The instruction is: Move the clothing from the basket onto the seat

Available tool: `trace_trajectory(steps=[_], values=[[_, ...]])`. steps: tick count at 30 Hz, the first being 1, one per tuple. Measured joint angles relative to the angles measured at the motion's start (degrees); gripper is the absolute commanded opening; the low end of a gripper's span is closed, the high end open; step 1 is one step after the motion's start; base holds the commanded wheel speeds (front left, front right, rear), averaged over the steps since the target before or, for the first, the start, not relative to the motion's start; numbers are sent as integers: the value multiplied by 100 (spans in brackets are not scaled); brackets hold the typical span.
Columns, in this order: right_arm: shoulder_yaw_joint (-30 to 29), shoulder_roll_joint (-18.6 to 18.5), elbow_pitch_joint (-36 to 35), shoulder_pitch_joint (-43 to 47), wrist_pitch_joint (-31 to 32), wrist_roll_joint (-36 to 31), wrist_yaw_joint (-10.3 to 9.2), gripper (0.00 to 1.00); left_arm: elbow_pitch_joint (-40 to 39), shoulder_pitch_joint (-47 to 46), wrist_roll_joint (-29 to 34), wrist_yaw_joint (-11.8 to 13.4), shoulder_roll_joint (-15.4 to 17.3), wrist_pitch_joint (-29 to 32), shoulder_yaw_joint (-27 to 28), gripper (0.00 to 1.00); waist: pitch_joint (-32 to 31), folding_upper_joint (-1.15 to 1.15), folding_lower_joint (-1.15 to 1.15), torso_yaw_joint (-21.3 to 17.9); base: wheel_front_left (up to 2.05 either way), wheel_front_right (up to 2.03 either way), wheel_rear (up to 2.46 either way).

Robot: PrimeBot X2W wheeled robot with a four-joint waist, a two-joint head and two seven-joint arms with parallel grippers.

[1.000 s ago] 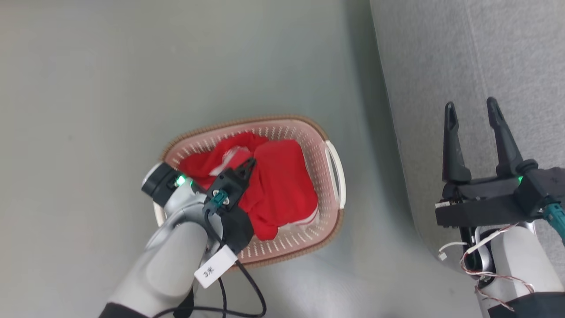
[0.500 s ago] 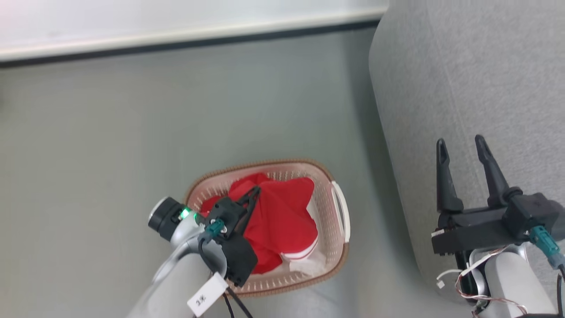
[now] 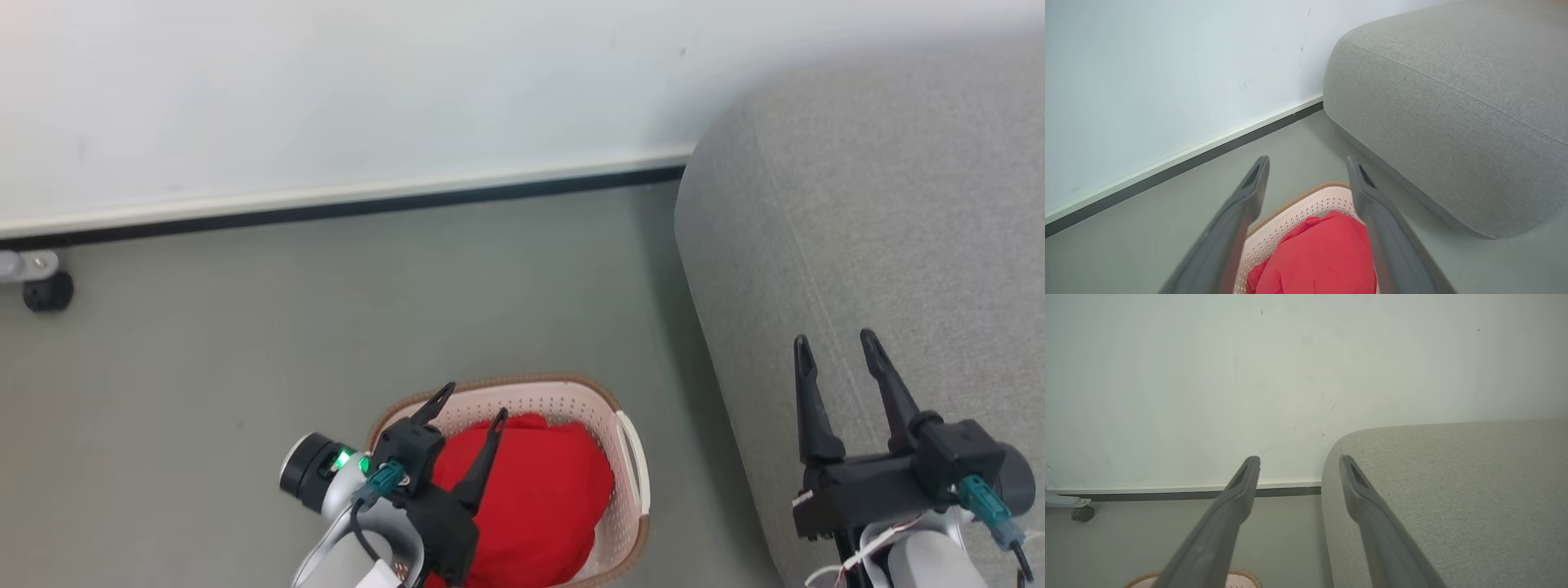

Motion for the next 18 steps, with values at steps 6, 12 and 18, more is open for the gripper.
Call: trace_trajectory(steps=[6,12,18], values=[[-7,5,-13,329,0,-1,15,100,-156,380,-149,135,3,0,305,100,-442,0,0,28,0,0,0],[-40,1,-136,691,0,-3,15,100,-382,787,-269,354,174,0,667,100,-813,0,0,52,0,0,0],[-37,-1,-293,892,0,-5,16,100,-684,1236,-491,573,432,0,1085,100,-1055,0,0,76,0,0,0]])
